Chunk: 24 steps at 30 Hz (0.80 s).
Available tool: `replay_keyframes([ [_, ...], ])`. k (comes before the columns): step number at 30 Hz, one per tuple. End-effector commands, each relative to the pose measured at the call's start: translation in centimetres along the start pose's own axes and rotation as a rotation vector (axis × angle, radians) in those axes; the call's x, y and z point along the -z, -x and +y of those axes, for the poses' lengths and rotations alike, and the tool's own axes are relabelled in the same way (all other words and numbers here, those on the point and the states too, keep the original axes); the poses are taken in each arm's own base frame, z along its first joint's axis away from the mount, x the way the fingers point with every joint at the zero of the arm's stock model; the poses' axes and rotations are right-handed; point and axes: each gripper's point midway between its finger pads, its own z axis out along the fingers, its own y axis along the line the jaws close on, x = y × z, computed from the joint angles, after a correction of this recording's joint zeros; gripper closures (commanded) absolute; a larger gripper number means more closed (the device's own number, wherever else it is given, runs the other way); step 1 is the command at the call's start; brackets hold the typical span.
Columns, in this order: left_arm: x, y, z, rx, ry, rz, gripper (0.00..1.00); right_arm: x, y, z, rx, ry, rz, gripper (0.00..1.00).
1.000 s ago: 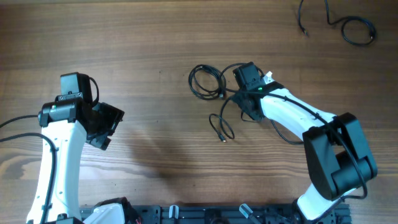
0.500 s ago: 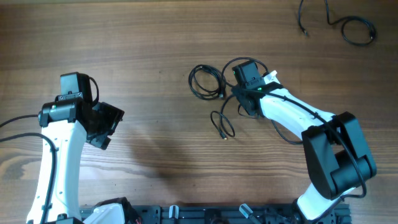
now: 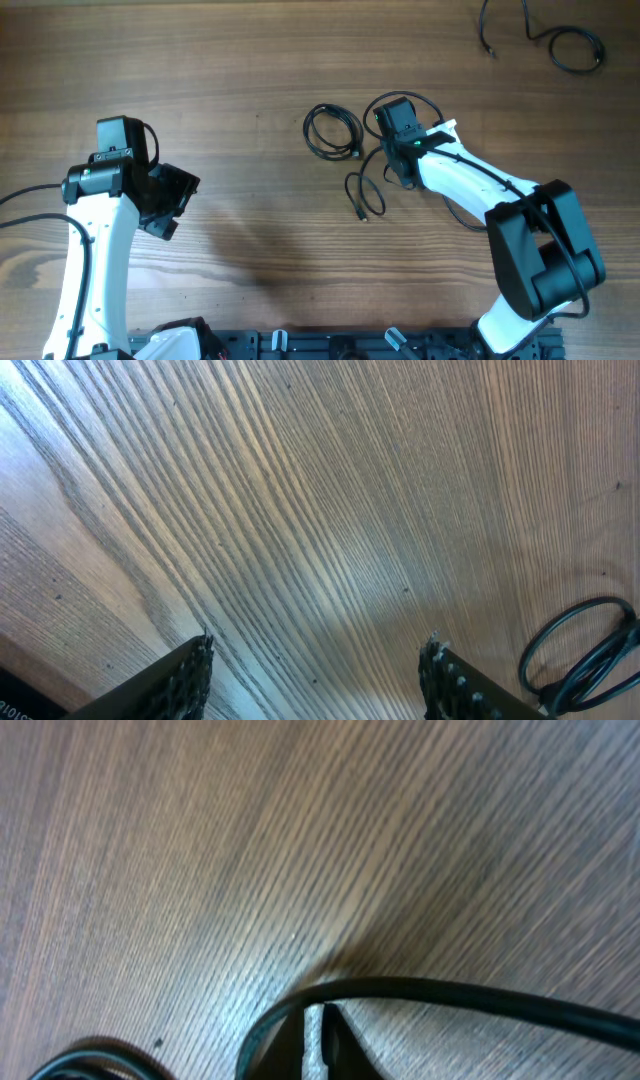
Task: Untangle cables
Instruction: 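Pull the cable with the right gripper away from the small coil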
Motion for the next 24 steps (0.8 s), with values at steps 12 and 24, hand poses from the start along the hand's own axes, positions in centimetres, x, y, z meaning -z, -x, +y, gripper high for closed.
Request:
replay_keyframes([
  [12, -0.2, 0.2, -0.1, 0.001, -0.007, -0.001, 0.31, 6.6, 5.2, 7.0, 0.747, 0.241, -0.222, 0.53],
  [24, -0.2, 0.2, 0.0, 0.001, -0.004, 0.002, 0.31, 2.4, 0.8, -0.7, 1.795, 0.15, 0.067, 0.13],
])
